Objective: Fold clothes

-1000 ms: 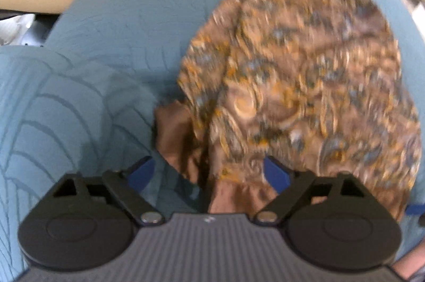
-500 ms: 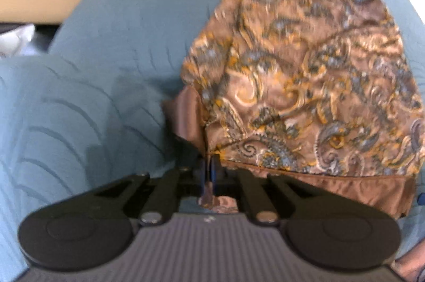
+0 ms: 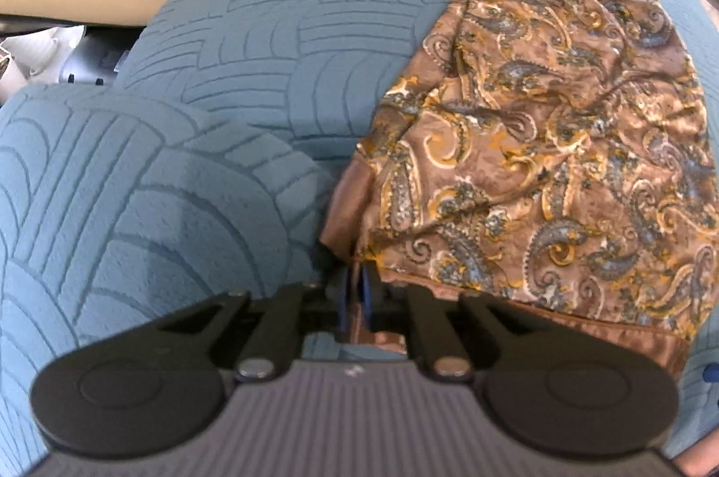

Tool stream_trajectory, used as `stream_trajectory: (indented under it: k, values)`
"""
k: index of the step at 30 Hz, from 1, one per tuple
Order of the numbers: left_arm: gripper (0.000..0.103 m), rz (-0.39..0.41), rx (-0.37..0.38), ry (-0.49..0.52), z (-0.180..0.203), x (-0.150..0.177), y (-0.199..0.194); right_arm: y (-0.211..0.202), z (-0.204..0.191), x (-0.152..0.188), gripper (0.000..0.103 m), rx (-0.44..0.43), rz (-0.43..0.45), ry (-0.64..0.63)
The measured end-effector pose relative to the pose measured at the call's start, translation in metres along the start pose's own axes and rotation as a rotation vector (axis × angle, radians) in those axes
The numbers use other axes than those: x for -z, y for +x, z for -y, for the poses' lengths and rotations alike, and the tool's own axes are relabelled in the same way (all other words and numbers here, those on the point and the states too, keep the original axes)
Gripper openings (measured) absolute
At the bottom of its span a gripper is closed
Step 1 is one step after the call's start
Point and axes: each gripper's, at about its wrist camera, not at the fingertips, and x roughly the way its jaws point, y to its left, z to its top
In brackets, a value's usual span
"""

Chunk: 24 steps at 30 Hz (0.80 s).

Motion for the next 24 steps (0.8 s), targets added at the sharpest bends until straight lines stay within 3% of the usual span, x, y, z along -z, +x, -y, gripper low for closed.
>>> stream_trajectory:
  k: [5,6,8,11,14,16,20,24]
  values:
    - [0.041,0.087,-0.036,0.023,-0.006,0.000,-0.031,-0.008,-0.006,-0.009,0.067,-0.001,0.045,-0.050]
    - [0.060,0.115,-0.070,0.033,-0.007,-0.002,-0.037,-0.010,-0.008,-0.012,0.073,-0.003,0.062,-0.063]
    - [0.080,0.207,-0.164,0.049,-0.007,-0.004,-0.055,-0.018,-0.009,-0.022,0.077,-0.016,0.100,-0.083]
    - [0.081,0.303,-0.184,0.013,-0.010,-0.011,-0.077,-0.026,-0.009,-0.040,0.077,-0.050,0.141,-0.095]
    - [0.084,0.355,-0.016,-0.099,-0.009,-0.020,-0.090,-0.033,-0.011,-0.058,0.077,-0.064,0.184,-0.114]
    - [0.085,0.361,0.067,-0.096,0.009,-0.025,-0.088,-0.036,-0.011,-0.075,0.077,-0.060,0.225,-0.121]
    - [0.090,0.347,0.158,-0.051,0.045,-0.038,-0.068,-0.045,-0.004,-0.116,0.077,-0.059,0.315,-0.083]
    - [0.090,0.285,0.192,-0.013,0.064,-0.080,-0.040,-0.046,-0.005,-0.147,0.077,-0.014,0.353,-0.087]
